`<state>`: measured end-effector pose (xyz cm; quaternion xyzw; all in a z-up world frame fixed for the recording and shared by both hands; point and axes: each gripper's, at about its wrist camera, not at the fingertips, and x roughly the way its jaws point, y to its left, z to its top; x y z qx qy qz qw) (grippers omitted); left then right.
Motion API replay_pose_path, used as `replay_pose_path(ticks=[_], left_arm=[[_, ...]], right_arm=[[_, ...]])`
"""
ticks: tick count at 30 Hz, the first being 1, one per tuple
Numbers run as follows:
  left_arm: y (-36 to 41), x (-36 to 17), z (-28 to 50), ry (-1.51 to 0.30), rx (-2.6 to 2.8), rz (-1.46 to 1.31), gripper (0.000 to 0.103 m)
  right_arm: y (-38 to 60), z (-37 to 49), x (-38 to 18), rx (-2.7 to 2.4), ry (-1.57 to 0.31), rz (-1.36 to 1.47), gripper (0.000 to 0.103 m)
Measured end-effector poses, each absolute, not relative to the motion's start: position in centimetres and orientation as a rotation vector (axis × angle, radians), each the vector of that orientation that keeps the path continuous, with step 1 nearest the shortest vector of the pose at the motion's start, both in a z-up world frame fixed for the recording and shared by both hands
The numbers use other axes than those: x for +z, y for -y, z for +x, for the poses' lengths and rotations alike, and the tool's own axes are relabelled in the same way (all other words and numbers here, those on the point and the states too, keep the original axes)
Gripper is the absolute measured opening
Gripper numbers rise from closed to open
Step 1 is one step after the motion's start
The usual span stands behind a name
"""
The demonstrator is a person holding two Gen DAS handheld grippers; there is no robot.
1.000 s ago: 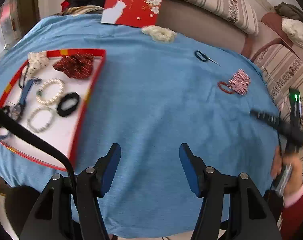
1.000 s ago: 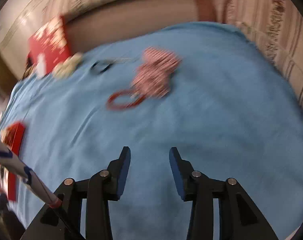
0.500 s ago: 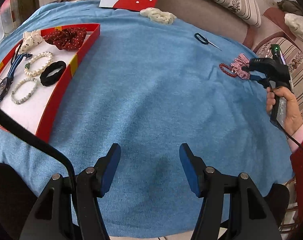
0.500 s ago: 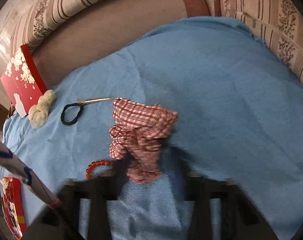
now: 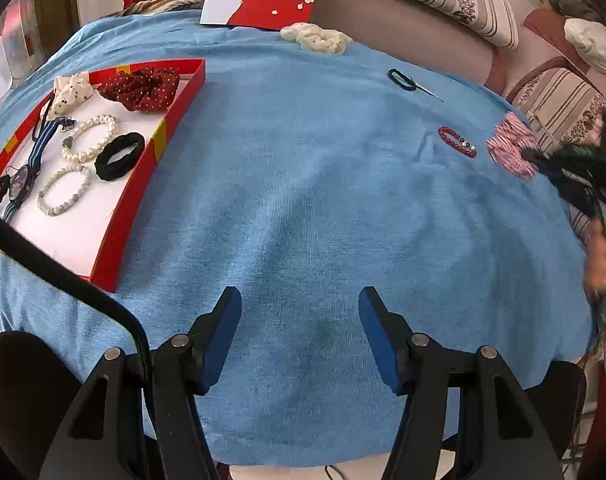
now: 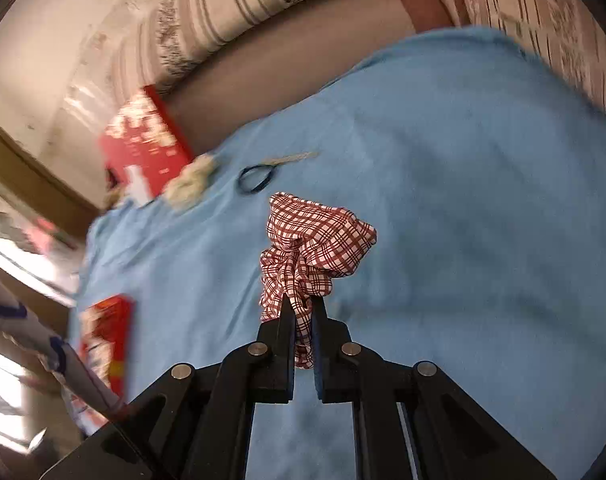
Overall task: Organize jewelry
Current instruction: 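Move right tool to the red gingham scrunchie and grasp it, then grasp the red bead bracelet with left tool while right tool holds scrunchie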
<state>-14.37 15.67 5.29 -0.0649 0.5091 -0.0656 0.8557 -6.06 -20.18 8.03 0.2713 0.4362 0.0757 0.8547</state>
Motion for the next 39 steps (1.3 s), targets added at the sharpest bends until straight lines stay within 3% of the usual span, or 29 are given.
replay_pose_path(ticks=[7, 9, 11, 12, 25, 27, 29, 39], left_arm=[[-15.0, 6.3, -13.2, -1.080, -0.153, -0.095, 0.060], [-14.5, 7.2, -12.6, -1.059, -0.156, -0.056, 0.060], [-14.0, 8.0, -11.7, -1.038, -0.159, -0.035, 0.060], [-13.9, 8.4, -11.2, -1.031, -0.160, -0.031, 0.060], [-2.9, 8.9, 0.5, -1.011, -0.329, 0.068, 0.060], [-0.1, 8.0, 2.8, -1.018, -0.376, 0.109, 0.060], [2.3, 6.8, 4.9, -1.038, -0.408, 0.154, 0.060], [8.1, 1.8, 11.2, -1.135, -0.529, 0.248, 0.060]], right_arm=[[18.9, -9.5, 4.4, 0.124, -0.967, 0.509, 0.011], [18.7, -9.4, 3.6, 0.100, -0.964, 0.474, 0.019], [18.5, -9.4, 3.1, 0.085, -0.947, 0.455, 0.040], [18.5, -9.3, 3.0, 0.084, -0.939, 0.449, 0.040], [19.4, -8.4, 1.9, 0.116, -0.925, 0.525, 0.040], [19.3, -8.4, 2.0, 0.113, -0.927, 0.516, 0.036], [19.0, -8.4, 2.1, 0.079, -0.933, 0.469, 0.023], [19.9, -7.6, 1.7, 0.098, -0.947, 0.538, 0.023]])
